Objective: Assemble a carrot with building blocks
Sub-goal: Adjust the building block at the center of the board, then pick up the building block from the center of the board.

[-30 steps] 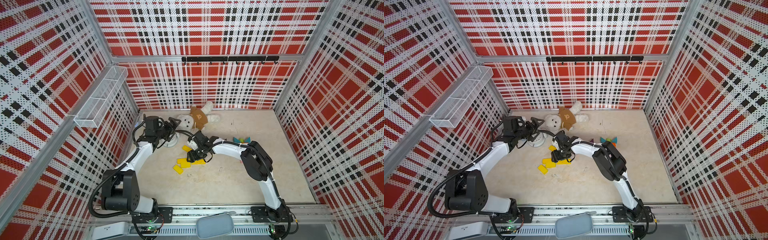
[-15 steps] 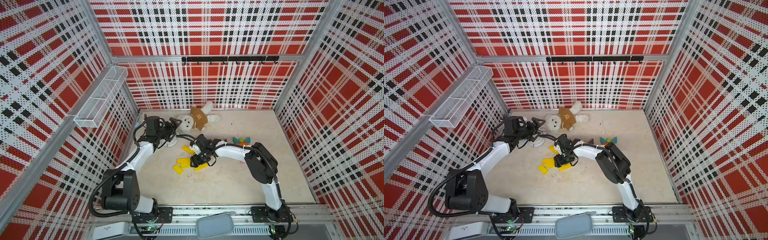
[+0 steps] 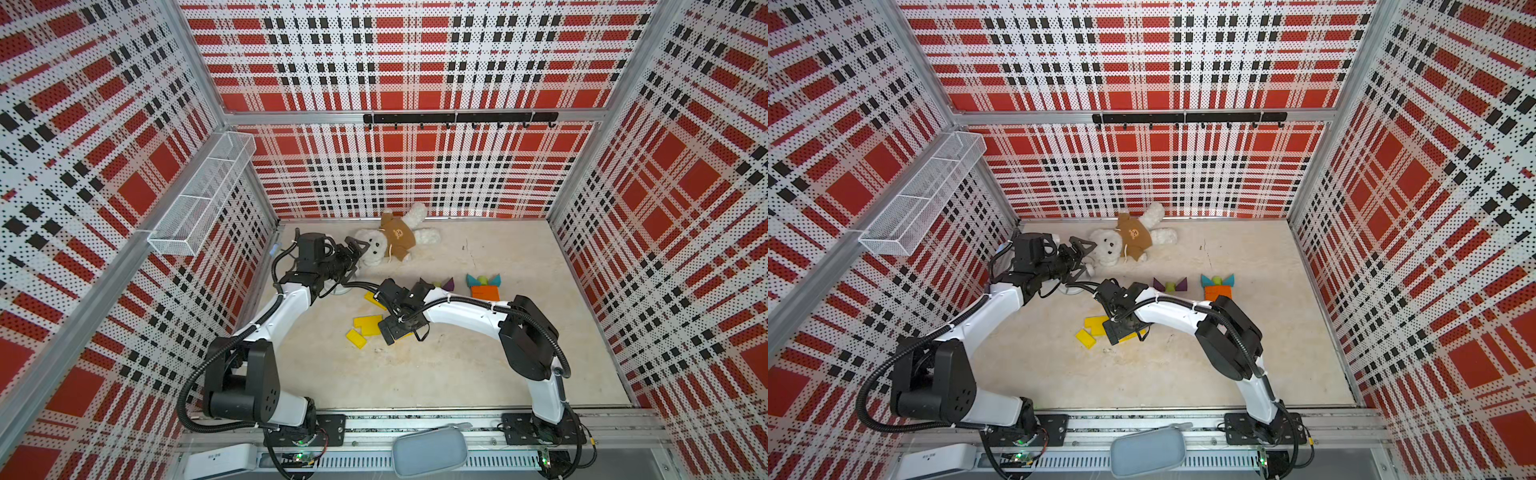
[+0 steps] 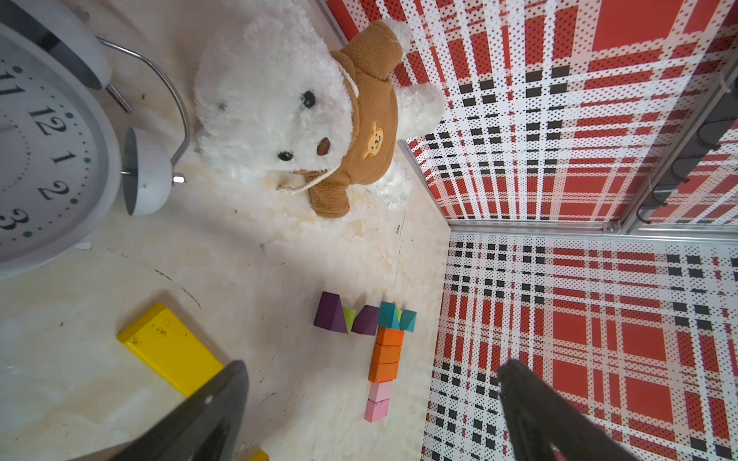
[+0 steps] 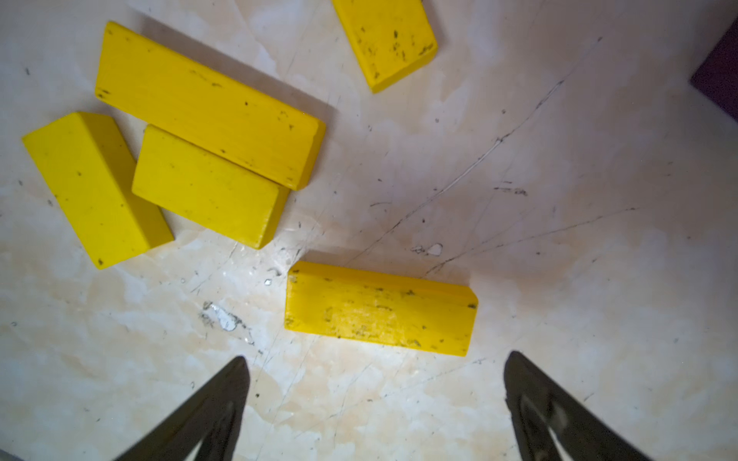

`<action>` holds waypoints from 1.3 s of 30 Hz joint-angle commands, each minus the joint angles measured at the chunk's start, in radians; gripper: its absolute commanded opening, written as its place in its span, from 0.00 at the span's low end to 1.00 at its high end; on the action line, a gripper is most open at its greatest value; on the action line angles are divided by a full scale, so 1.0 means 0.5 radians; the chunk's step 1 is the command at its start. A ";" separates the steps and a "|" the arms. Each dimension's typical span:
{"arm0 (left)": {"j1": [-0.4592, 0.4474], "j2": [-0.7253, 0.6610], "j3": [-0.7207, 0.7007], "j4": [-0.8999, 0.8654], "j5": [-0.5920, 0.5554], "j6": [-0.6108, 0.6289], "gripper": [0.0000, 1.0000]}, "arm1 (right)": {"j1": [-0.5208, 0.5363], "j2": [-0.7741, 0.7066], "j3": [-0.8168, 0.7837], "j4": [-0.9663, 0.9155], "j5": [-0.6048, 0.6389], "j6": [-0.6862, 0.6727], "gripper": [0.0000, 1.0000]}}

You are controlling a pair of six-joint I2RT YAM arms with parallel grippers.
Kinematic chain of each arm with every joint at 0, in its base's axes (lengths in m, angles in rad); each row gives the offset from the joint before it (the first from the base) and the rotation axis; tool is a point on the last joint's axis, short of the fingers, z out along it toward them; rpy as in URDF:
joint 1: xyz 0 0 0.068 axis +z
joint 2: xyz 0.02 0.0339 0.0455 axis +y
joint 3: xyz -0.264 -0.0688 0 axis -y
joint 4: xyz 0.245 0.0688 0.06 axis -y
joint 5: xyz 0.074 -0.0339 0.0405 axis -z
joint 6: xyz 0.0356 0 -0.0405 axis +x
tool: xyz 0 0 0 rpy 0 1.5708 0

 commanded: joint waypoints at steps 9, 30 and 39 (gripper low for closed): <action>-0.037 0.027 0.040 -0.047 -0.023 0.038 1.00 | -0.010 0.155 0.146 -0.074 -0.029 0.055 1.00; -0.035 0.035 0.035 -0.035 -0.004 0.020 0.99 | -0.009 0.250 0.054 0.040 -0.017 0.140 1.00; -0.037 0.040 0.034 -0.035 0.000 0.017 0.99 | -0.009 0.273 0.012 0.040 0.028 0.194 0.98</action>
